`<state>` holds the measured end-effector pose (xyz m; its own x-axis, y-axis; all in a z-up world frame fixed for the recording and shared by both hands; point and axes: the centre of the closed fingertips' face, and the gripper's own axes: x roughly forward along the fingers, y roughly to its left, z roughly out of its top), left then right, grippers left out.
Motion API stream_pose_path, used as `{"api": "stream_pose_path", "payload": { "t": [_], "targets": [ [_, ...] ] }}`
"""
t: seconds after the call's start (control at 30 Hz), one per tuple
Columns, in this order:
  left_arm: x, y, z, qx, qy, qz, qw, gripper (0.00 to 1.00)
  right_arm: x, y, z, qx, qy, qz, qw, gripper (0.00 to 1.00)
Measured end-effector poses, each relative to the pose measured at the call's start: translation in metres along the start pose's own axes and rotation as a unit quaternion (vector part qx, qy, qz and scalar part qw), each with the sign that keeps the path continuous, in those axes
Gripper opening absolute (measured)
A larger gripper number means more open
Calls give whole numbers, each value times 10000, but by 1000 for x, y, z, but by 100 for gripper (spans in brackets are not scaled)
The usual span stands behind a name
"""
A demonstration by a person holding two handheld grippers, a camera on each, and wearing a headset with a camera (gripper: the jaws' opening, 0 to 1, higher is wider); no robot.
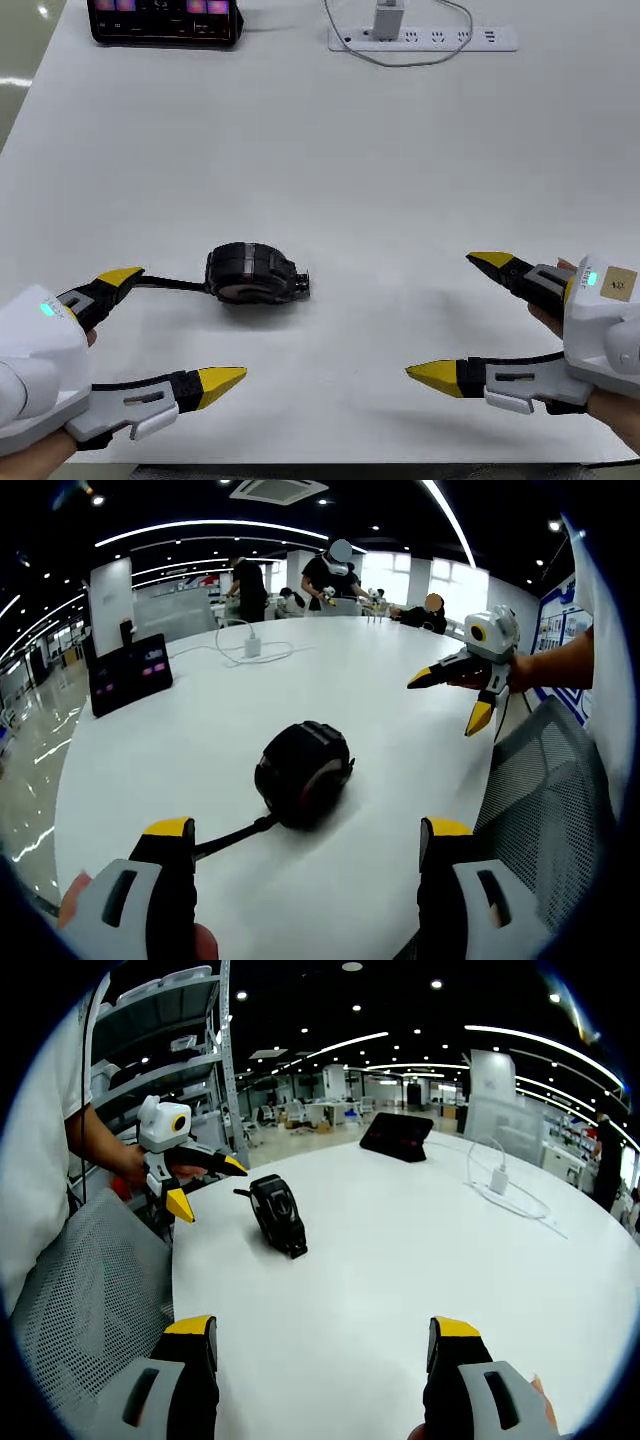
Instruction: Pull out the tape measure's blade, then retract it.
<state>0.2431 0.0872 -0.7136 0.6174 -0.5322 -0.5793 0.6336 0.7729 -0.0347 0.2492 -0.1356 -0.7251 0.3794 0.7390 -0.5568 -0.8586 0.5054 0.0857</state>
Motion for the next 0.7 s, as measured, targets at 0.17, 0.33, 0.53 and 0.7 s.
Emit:
{"api": "stream_pose_path", "payload": {
  "t": [0.17, 0.33, 0.53, 0.7],
  "targets": [
    [-4, 0, -2, 26, 16, -24, 10000, 92, -3, 1, -3, 15, 16, -25, 10000, 88],
    [-7, -2, -7, -8, 36, -48, 10000, 94, -6, 2, -6, 58, 31, -41, 10000, 90],
    [-10, -1, -11, 15, 67, -61, 10000, 96, -9, 4, -15, 62, 149, -65, 9998, 93],
    [-10, 1, -13, -6, 66, -65, 10000, 97, -10, 3, -18, 109, 181, -94, 9997, 96]
  ]
}}
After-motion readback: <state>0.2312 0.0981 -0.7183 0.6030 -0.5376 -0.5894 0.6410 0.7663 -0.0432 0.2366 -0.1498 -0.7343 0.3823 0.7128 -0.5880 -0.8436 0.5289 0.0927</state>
